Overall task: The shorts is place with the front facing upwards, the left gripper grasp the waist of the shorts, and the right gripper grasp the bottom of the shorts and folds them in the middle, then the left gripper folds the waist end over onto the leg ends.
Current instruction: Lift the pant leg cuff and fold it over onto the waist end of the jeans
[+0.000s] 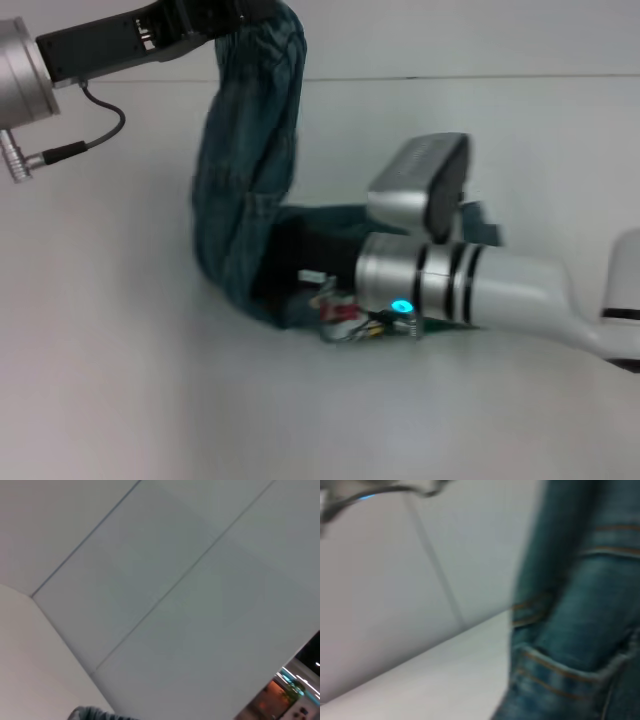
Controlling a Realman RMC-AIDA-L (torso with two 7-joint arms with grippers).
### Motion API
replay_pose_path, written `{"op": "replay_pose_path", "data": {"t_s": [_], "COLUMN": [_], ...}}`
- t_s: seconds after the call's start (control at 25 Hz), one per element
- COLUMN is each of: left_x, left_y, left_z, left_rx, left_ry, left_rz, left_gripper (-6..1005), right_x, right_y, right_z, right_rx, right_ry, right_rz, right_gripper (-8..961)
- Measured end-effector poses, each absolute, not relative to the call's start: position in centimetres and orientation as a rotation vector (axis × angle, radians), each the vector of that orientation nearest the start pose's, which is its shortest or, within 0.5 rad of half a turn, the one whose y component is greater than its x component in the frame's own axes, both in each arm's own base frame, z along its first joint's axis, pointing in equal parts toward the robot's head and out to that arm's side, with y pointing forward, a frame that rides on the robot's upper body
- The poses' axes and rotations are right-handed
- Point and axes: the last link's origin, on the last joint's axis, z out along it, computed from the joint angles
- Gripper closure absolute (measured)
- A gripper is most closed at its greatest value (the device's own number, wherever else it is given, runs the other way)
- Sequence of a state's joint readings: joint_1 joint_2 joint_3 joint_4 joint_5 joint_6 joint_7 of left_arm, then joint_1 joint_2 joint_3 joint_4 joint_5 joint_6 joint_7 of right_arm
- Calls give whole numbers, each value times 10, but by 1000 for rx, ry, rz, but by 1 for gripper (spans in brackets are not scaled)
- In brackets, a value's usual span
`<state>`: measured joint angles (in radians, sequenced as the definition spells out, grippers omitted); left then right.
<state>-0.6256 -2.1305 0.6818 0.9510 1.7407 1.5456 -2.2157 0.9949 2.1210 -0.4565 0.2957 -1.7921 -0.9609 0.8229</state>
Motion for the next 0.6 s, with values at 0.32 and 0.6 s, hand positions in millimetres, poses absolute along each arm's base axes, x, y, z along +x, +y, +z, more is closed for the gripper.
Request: {"op": "replay_pose_path", "data": {"t_s": [0.32,0.6], "left_x": [-165,-172], "left_y": [379,378], "left_z": [54,51], "left_rx": [-2465,-2456], "left_ry": [-1258,-1287], "left_rz": [-1229,-1221], "left_gripper": [919,909], "right_x": [140,187], "right_y": [337,351], "right_z": [-173,-147], "right_rx": [-2763,-2636], "right_ry": [719,840], "right_rz": [758,718], "right_gripper": [951,951]}}
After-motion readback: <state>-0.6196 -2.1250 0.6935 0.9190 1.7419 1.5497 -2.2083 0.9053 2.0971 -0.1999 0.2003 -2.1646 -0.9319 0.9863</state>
